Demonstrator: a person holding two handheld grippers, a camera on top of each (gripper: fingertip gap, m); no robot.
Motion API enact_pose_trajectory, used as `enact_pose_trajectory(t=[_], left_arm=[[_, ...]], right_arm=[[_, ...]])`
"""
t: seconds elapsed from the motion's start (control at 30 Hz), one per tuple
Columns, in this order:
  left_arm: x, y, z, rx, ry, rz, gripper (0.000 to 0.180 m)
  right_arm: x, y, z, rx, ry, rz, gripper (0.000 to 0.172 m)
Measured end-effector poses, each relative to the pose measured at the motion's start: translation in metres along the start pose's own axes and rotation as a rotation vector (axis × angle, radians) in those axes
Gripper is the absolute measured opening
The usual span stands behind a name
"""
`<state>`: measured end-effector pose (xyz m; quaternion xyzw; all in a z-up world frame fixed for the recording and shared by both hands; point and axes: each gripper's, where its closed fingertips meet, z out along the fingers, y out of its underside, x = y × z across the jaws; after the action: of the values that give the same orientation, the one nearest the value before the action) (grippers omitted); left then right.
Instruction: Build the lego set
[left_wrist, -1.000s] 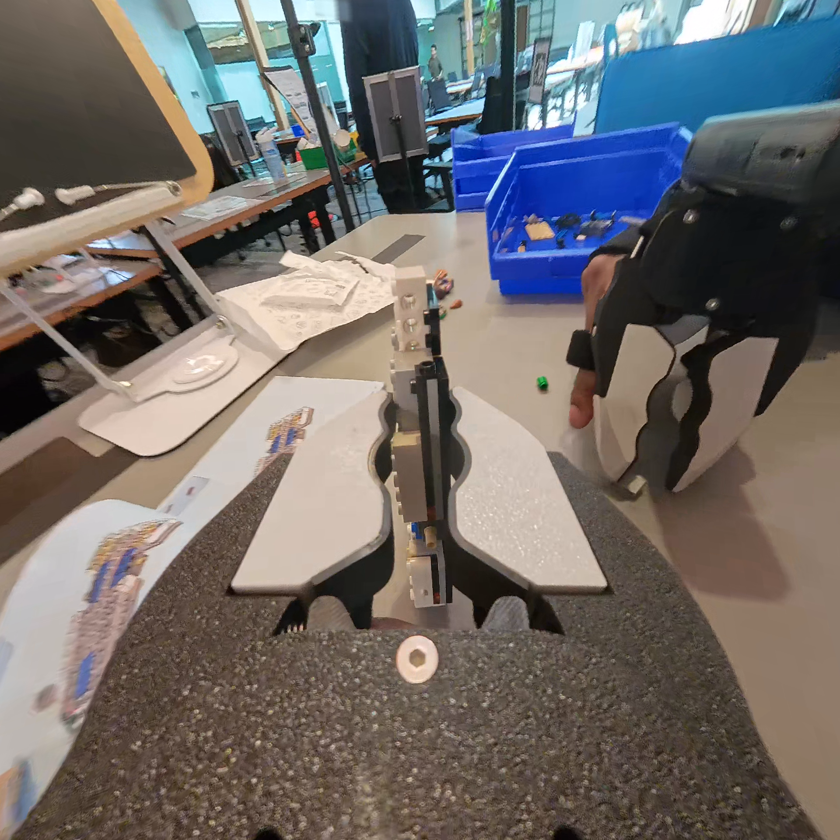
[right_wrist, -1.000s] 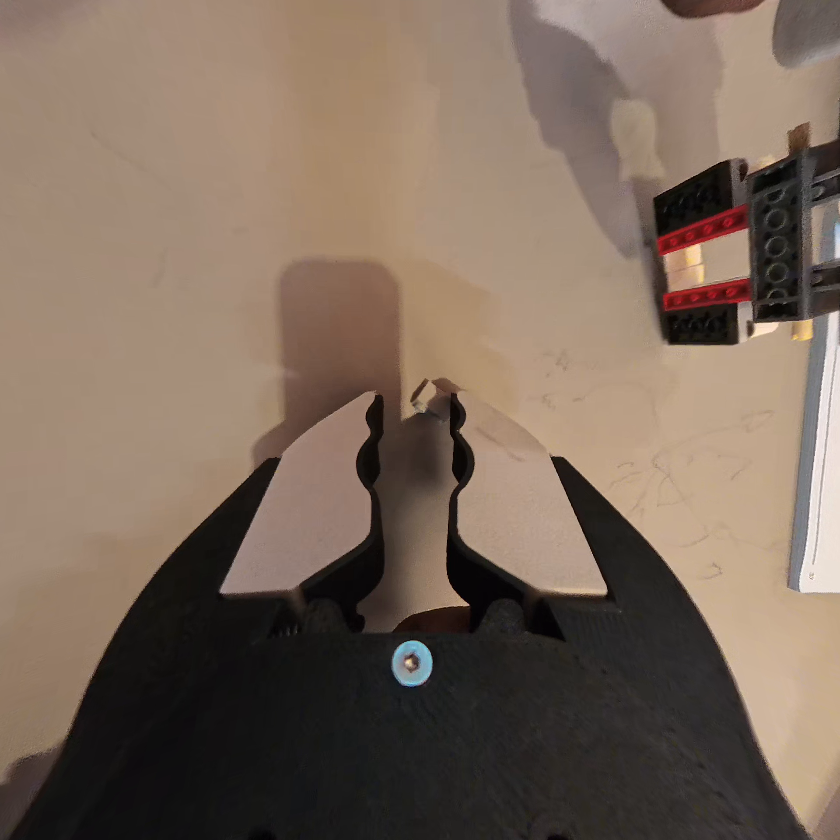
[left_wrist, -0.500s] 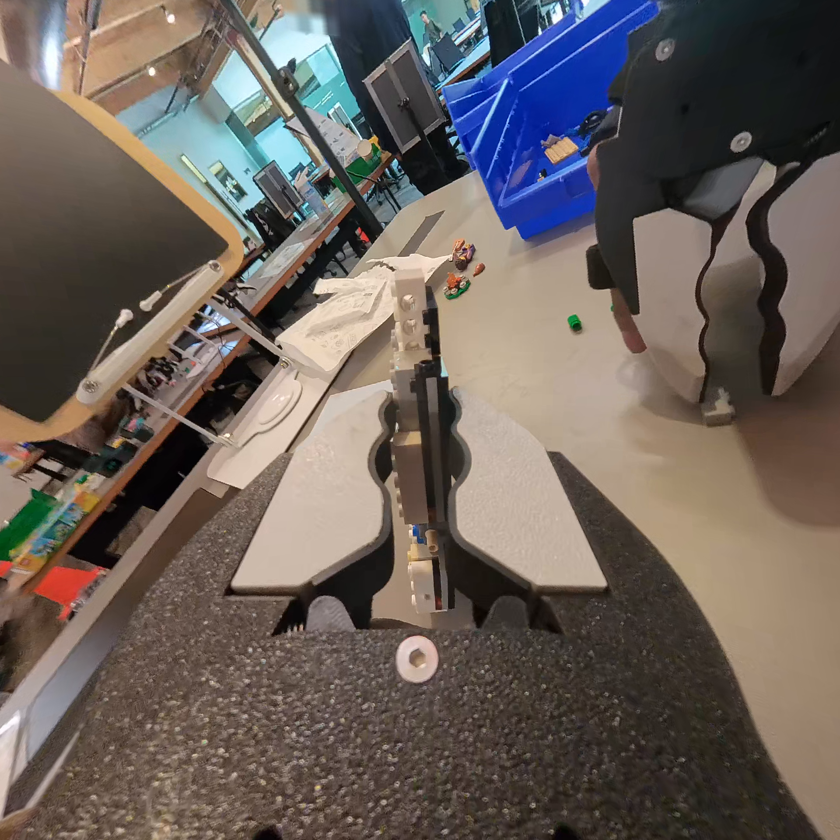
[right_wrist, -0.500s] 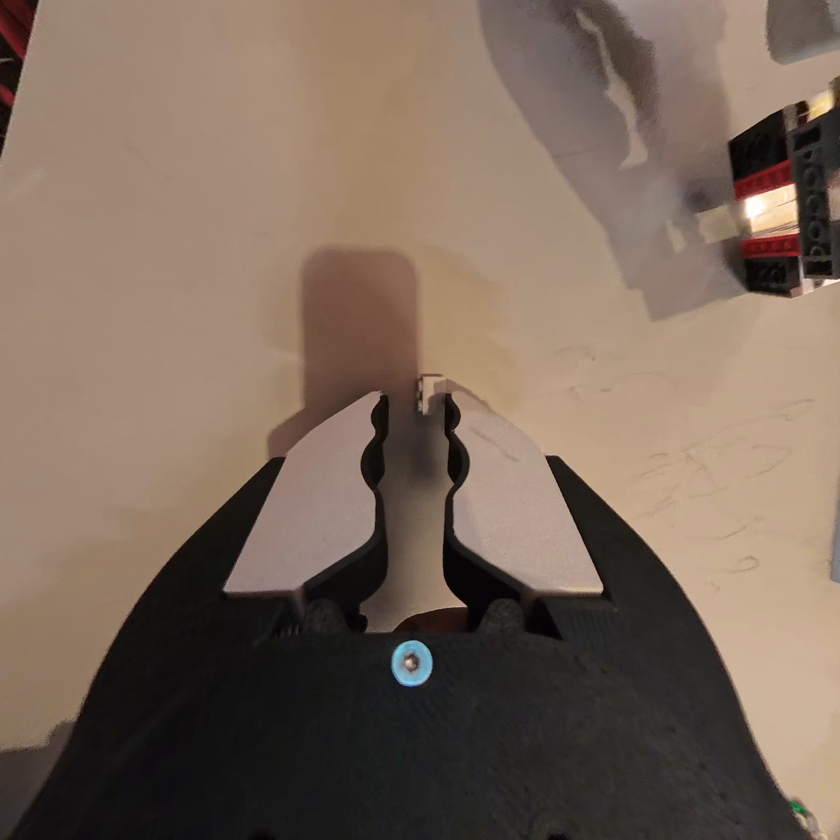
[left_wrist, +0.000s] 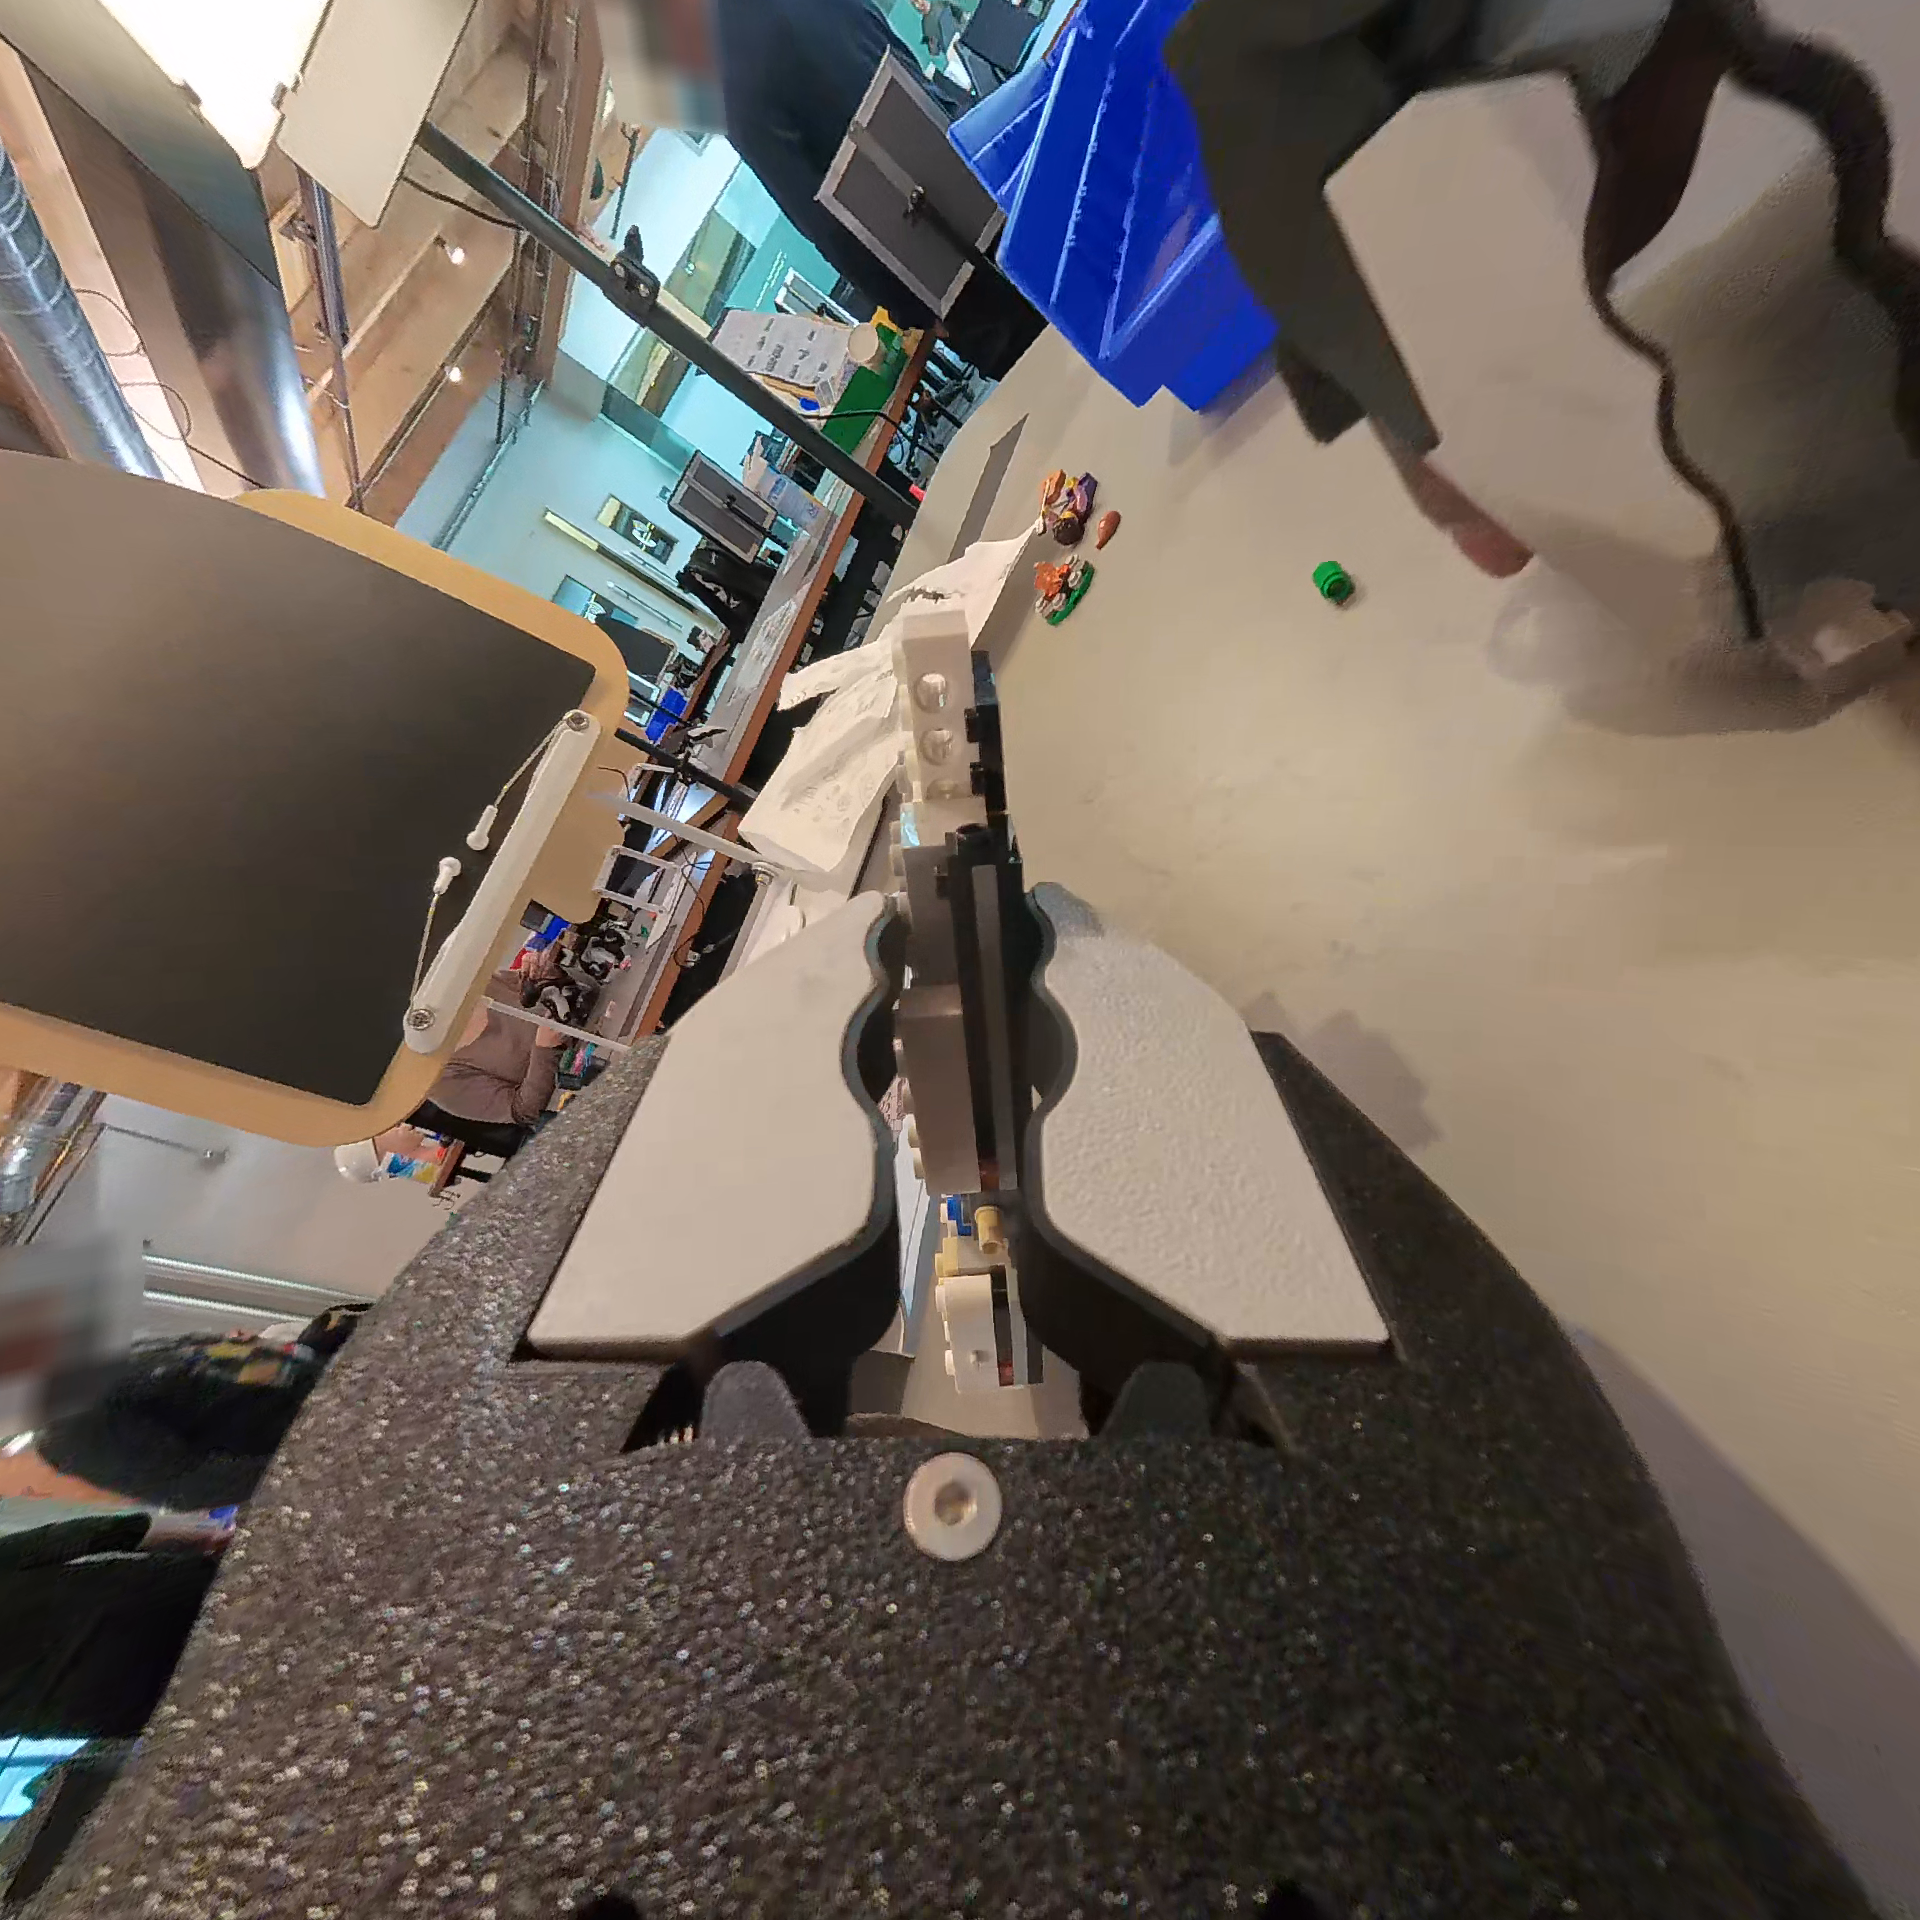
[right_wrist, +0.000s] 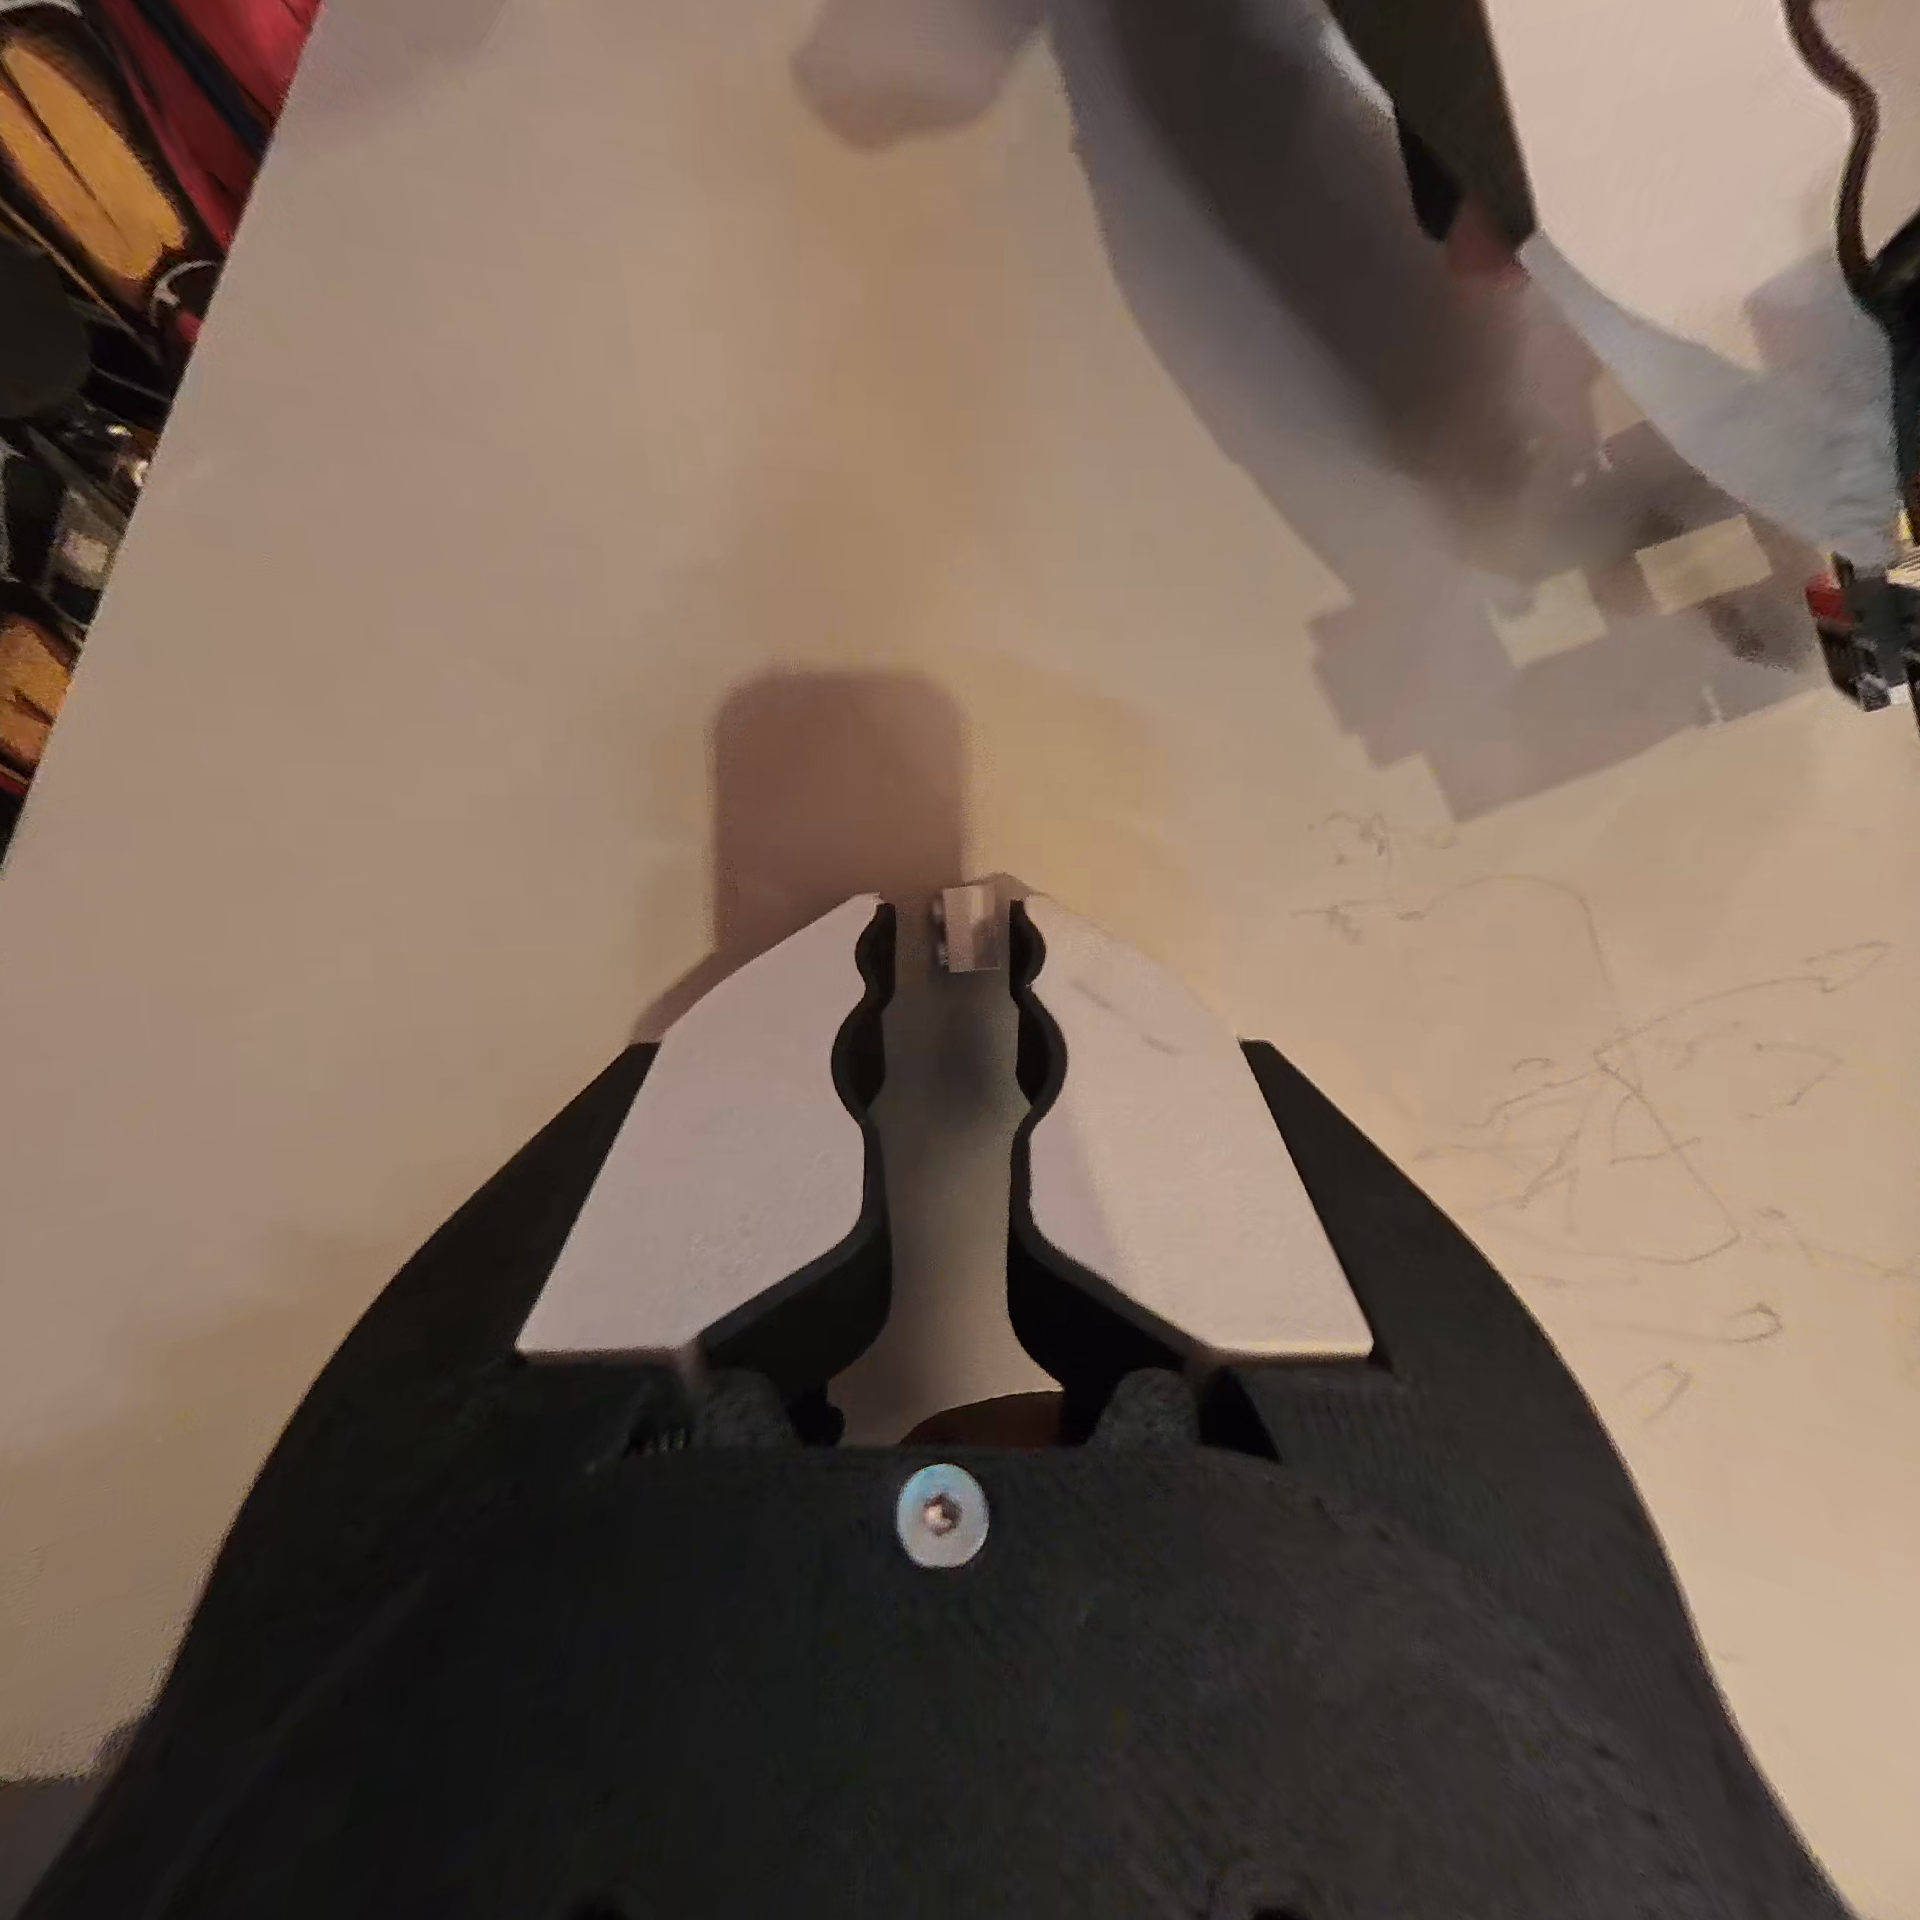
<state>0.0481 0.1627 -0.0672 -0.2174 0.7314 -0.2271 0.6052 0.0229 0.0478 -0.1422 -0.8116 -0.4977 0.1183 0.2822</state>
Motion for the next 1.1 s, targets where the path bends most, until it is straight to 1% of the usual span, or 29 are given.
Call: enact_pose_trajectory(t=[0.1, 0.23, 0.4, 0.47, 0.53, 0.63, 0.73, 0.87, 0.97, 1.1], left_arm=[[-0.001, 0.001, 0.001, 0.002, -0.006, -0.010, 0.020], [-0.001, 0.003, 0.002, 0.001, -0.020, -0.012, 0.020], [-0.002, 0.005, 0.003, -0.004, -0.036, -0.016, 0.021], [-0.001, 0.005, 0.003, -0.004, -0.036, -0.019, 0.021], [-0.001, 0.004, 0.003, -0.006, -0.040, -0.015, 0.021], [0.000, 0.003, 0.003, -0.003, -0.045, -0.005, 0.021], [0.001, -0.001, 0.003, 0.008, -0.051, 0.010, 0.021], [0.002, -0.004, 0.005, 0.009, -0.080, 0.056, 0.021], [0.005, -0.007, 0.006, 0.010, -0.096, 0.097, 0.021], [0.008, -0.011, 0.007, 0.021, -0.107, 0.130, 0.021]], right_arm=[[-0.005, 0.004, 0.003, -0.005, 0.024, -0.029, 0.021], [0.000, 0.006, 0.006, -0.009, 0.055, -0.004, 0.021], [0.001, 0.007, 0.008, 0.025, 0.027, 0.045, 0.016], [0.003, 0.008, 0.006, 0.020, 0.046, 0.033, 0.019], [0.004, 0.008, -0.001, 0.029, 0.067, 0.059, 0.024], [0.002, 0.008, -0.016, 0.073, 0.098, 0.128, 0.025], [-0.001, 0.015, -0.024, 0.072, 0.158, 0.225, 0.027], [-0.007, 0.015, -0.023, 0.093, 0.232, 0.441, 0.030], [-0.004, 0.018, -0.022, 0.092, 0.336, 0.636, 0.034], [-0.011, 0.025, -0.011, 0.023, 0.416, 0.706, 0.035]])
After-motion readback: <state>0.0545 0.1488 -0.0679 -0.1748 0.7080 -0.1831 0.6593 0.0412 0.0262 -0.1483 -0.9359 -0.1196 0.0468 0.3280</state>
